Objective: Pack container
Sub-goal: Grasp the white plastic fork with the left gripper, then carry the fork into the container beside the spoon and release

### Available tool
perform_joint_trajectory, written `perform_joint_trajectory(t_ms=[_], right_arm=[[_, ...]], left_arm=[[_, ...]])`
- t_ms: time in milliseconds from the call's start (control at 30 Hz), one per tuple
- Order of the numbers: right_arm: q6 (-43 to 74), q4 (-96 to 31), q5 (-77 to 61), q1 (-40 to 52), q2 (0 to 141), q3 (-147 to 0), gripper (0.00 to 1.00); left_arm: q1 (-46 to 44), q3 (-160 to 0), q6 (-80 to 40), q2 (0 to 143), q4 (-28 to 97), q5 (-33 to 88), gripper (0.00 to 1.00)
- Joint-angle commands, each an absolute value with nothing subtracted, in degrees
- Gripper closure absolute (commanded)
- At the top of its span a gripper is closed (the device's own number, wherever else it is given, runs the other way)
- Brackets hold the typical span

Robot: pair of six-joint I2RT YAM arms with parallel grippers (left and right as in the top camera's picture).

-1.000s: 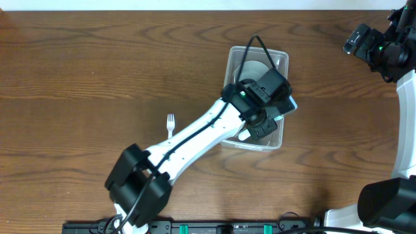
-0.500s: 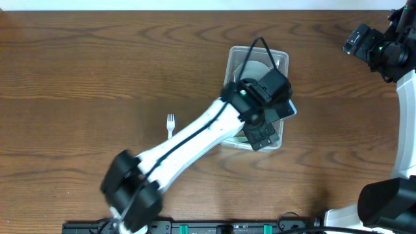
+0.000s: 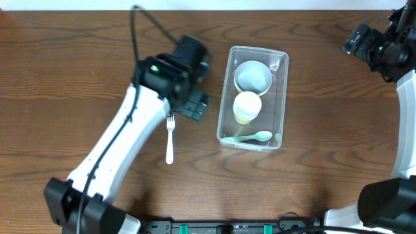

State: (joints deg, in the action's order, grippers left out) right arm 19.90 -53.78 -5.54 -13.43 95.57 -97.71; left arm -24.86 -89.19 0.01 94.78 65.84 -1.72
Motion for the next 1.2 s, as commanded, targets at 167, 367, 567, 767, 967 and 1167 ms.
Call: perform_joint_trajectory(t_ms=[167,367,567,767,967,1167], right_arm=[[19.64,-53.78,-5.39,-13.96,95.53,-97.69,0.01],[19.64,-53.78,-5.39,-13.96,95.53,-97.69,0.01],[19.64,-53.78,-5.39,-13.96,95.53,-97.69,0.01],[19.64,-53.78,-5.37,-13.96,95.53,-97.69,0.01],[19.64,-53.78,-5.39,-13.96,95.53,-97.69,0.01],[19.64,-53.78,-5.37,-13.96,95.53,-97.69,0.01]], left_arm=[[-15.90,-70.08,-8.12,101.19,52.58,6.02,0.01],[-15.66,-65.82,-4.97,105.43,48.21,6.00,0.01],[-15.66,-63.46,-4.97,107.92,44.38,6.00,0.22],[-15.66,-61.73,-4.99,108.22,42.46,6.02,0.67],[-15.66,-66.63,-4.97,106.80,49.71,6.00,0.94],[-17.85,-83.74,-2.24,100.53,65.14,6.07,0.94]])
